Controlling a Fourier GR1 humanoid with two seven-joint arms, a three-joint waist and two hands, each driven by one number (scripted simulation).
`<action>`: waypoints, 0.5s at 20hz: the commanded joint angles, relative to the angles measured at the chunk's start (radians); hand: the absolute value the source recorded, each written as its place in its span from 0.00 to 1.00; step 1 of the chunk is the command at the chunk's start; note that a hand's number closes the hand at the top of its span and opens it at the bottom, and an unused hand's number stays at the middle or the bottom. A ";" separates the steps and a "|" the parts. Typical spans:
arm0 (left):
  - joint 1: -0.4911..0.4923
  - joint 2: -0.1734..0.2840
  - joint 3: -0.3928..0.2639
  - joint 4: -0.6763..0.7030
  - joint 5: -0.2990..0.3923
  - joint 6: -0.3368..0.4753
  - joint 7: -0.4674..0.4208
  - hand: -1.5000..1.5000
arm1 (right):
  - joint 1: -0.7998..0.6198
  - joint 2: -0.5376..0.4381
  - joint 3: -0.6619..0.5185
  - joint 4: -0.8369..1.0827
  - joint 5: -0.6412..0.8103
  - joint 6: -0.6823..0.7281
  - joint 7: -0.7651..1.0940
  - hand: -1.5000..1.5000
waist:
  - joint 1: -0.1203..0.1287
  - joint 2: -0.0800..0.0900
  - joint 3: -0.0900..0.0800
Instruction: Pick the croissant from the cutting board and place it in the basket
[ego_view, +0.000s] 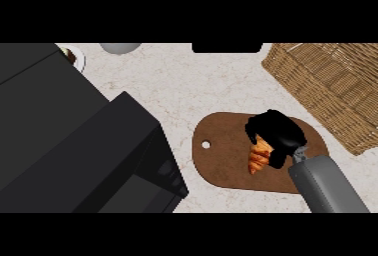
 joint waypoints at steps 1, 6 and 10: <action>-0.014 -0.001 0.004 -0.022 0.003 -0.004 -0.012 0.50 | 0.049 0.065 -0.076 -0.151 -0.142 0.104 0.041 1.00 | -0.010 0.002 0.011; -0.037 0.009 0.024 -0.032 0.022 -0.012 0.050 0.50 | 0.043 0.162 -0.203 -0.335 -0.354 0.211 0.101 1.00 | -0.024 -0.003 0.011; 0.020 -0.016 0.005 -0.053 -0.007 0.018 0.021 0.50 | 0.006 0.187 -0.337 -0.539 -0.525 0.360 0.241 1.00 | -0.026 -0.007 0.011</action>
